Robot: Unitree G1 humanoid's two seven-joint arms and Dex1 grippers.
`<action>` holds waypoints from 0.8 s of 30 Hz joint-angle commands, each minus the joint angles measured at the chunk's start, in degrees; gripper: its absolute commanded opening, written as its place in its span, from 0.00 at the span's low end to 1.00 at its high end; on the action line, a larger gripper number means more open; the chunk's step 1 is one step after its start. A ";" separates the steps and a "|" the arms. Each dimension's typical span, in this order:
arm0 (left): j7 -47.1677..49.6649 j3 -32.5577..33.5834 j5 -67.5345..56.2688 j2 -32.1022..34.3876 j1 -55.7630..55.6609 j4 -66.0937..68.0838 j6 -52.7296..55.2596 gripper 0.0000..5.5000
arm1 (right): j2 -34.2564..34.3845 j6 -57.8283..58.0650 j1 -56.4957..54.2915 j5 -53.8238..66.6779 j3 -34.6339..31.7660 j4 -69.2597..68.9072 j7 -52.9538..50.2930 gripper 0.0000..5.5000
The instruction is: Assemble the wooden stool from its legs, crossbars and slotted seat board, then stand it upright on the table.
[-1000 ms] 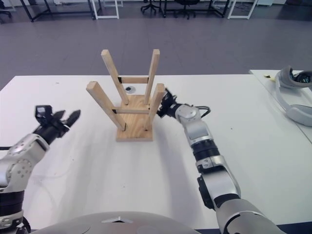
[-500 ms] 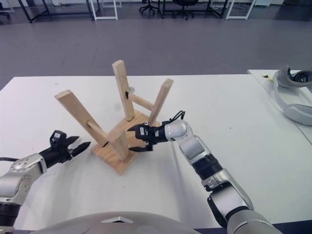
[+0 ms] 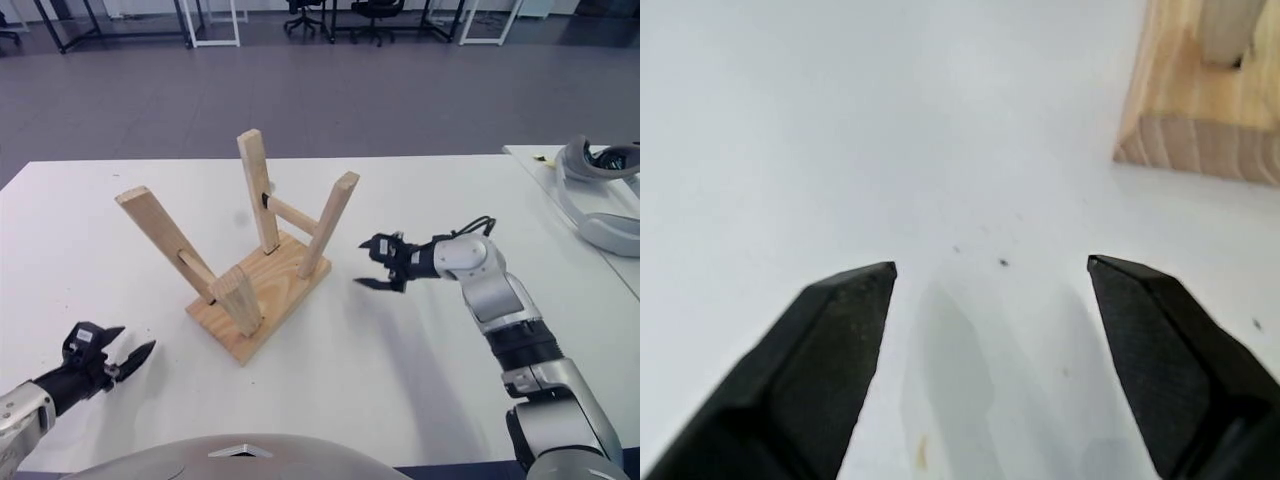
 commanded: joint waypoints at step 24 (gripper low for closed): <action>1.35 -1.39 2.49 -5.91 -18.56 17.96 -7.48 0.64 | 7.90 -11.65 7.16 1.32 3.67 4.48 2.51 0.67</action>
